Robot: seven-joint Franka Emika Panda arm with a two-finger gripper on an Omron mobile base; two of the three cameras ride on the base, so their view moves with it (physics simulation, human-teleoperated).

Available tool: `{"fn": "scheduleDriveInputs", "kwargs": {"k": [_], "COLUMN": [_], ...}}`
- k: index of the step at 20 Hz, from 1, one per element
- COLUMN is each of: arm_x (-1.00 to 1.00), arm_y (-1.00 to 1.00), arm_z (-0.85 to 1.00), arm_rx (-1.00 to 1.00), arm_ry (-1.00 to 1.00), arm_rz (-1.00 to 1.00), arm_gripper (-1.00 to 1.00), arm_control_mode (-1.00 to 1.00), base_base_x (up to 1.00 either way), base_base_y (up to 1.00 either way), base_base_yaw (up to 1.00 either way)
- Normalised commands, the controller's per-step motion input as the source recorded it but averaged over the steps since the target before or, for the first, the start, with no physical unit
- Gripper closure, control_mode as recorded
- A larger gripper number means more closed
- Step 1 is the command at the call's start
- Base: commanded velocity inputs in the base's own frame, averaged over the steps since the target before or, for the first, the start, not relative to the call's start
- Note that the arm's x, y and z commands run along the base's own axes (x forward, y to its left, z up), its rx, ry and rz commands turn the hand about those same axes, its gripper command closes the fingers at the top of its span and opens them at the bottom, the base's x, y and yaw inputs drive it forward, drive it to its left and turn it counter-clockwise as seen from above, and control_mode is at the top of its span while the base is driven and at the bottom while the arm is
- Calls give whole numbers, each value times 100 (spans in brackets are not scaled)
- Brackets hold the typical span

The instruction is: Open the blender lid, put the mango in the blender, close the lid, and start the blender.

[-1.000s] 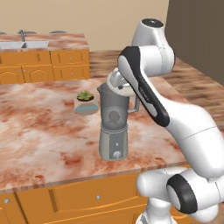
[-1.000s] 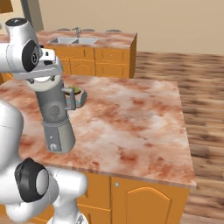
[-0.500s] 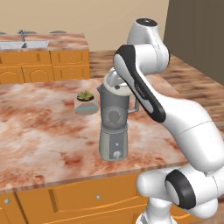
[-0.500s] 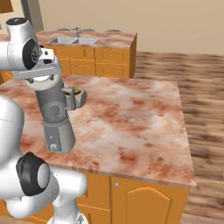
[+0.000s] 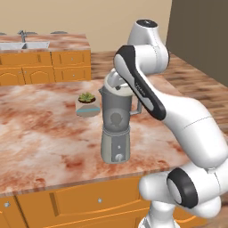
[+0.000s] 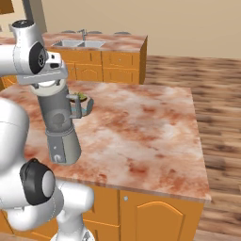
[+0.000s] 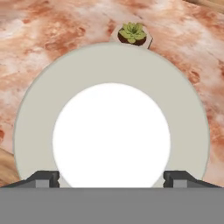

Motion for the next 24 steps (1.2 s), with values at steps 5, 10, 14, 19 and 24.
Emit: {"fn": "scheduleDriveInputs", "kwargs": {"k": [5, 10, 14, 19, 24], "arm_x": [18, 25, 22, 22, 30], "arm_y": [9, 11, 3, 0, 0], "arm_z": [-2, -5, -6, -14, -8], "arm_rx": [0, 0, 0, -1, 0], "arm_ry": [0, 0, 0, 0, 0], "arm_rz": [3, 2, 2, 3, 4], "arm_gripper": [100, 100, 100, 100, 100], "arm_control_mode": [-100, -100, -100, -100, -100], "base_base_x": [0, 0, 0, 0, 0], "base_base_y": [0, 0, 0, 0, 0], "base_base_yaw": [0, 0, 0, 0, 0]}}
